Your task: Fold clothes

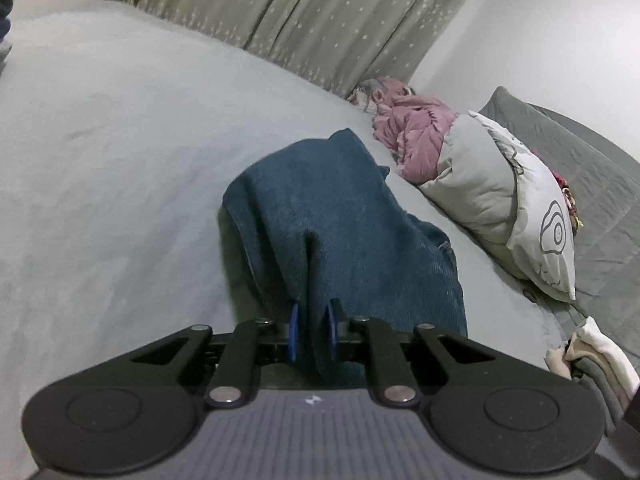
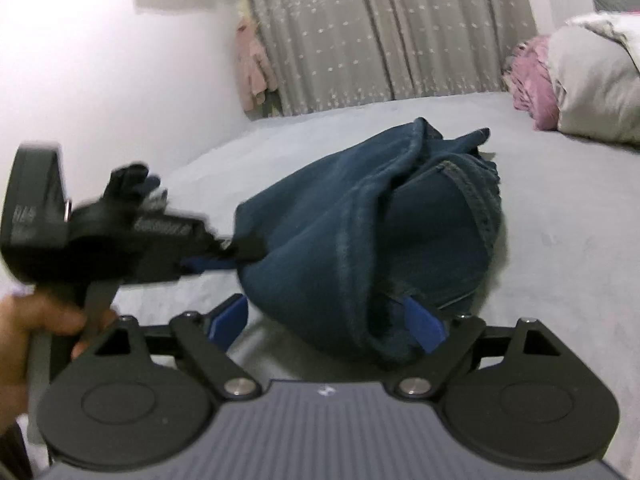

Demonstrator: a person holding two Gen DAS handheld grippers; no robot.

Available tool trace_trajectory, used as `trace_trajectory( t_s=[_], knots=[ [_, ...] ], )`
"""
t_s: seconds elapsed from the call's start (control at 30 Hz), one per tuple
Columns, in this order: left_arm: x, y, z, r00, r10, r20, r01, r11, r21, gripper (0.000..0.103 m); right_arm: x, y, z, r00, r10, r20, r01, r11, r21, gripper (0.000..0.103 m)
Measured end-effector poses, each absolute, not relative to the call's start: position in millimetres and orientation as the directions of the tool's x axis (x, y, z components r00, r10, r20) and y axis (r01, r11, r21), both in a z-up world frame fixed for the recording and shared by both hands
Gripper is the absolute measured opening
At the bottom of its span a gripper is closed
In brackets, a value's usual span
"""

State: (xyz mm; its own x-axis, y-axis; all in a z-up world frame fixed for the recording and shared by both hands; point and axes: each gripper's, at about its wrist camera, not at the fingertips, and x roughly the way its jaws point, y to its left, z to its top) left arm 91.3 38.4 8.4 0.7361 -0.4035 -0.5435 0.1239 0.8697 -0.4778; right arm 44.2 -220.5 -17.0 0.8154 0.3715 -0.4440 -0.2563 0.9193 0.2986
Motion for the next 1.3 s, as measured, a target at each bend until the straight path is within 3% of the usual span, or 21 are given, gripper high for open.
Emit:
trace_trajectory(
  t_s=[0.13,0.17,0.23,0.3,0.47,0.53,0.63,0.67,0.7,1.07,1.3],
  knots=[
    [102.1,34.8,6.9,0.728,-0.420,-0.542,0.152,0.870,-0.469,0.020,62.9,-231.5,-27.1,0.791,0.421,-0.443,-0.224,0.874,0.432,0.088],
    [105.7,34.8,5.1,0.723,-0.425,-0.545,0.153,0.868,-0.473,0.026,66.0,-232.0,-28.3,0.787,0.430,-0.442,-0.227,0.869,0.440,0.088],
    [111.6,34.4,3.3,0.727,-0.423,-0.541,0.149,0.866,-0.477,0.051,73.1,-231.4,-30.9,0.779,0.446,-0.441,-0.241,0.862,0.446,0.089],
    [116.6,33.4,2.4,0.742,-0.412,-0.529,0.149,0.870,-0.470,0.054,78.0,-227.8,-32.1,0.773,0.452,-0.445,-0.253,0.863,0.438,0.090],
    [132.7,37.5,-10.0,0.738,-0.428,-0.521,0.121,0.844,-0.523,0.050,83.2,-219.4,-34.2,0.765,0.448,-0.462,-0.282,0.879,0.386,0.085],
    [135.8,41.5,-16.1,0.734,-0.448,-0.510,0.110,0.820,-0.562,0.028,83.6,-218.8,-35.5,0.770,0.443,-0.460,-0.285,0.883,0.373,0.077],
    [134.9,41.3,-16.0,0.741,-0.448,-0.500,0.106,0.814,-0.571,0.019,86.2,-220.5,-36.9,0.765,0.445,-0.465,-0.290,0.883,0.369,0.048],
    [133.0,39.5,-13.8,0.745,-0.444,-0.498,0.110,0.818,-0.565,0.018,87.4,-221.5,-37.5,0.752,0.467,-0.466,-0.305,0.872,0.382,0.023],
    [130.1,37.6,-11.0,0.751,-0.435,-0.497,0.113,0.826,-0.553,0.017,88.3,-222.1,-37.7,0.742,0.484,-0.464,-0.316,0.863,0.394,0.012],
    [73.9,37.1,25.5,0.751,-0.410,-0.518,0.137,0.863,-0.486,0.016,37.0,-224.2,-1.9,0.704,0.573,-0.420,-0.392,0.806,0.443,0.011],
    [25.9,31.0,45.3,0.724,-0.416,-0.550,0.169,0.880,-0.444,0.016,-7.2,-224.2,25.2,0.687,0.571,-0.449,-0.380,0.809,0.448,0.012]
  ],
)
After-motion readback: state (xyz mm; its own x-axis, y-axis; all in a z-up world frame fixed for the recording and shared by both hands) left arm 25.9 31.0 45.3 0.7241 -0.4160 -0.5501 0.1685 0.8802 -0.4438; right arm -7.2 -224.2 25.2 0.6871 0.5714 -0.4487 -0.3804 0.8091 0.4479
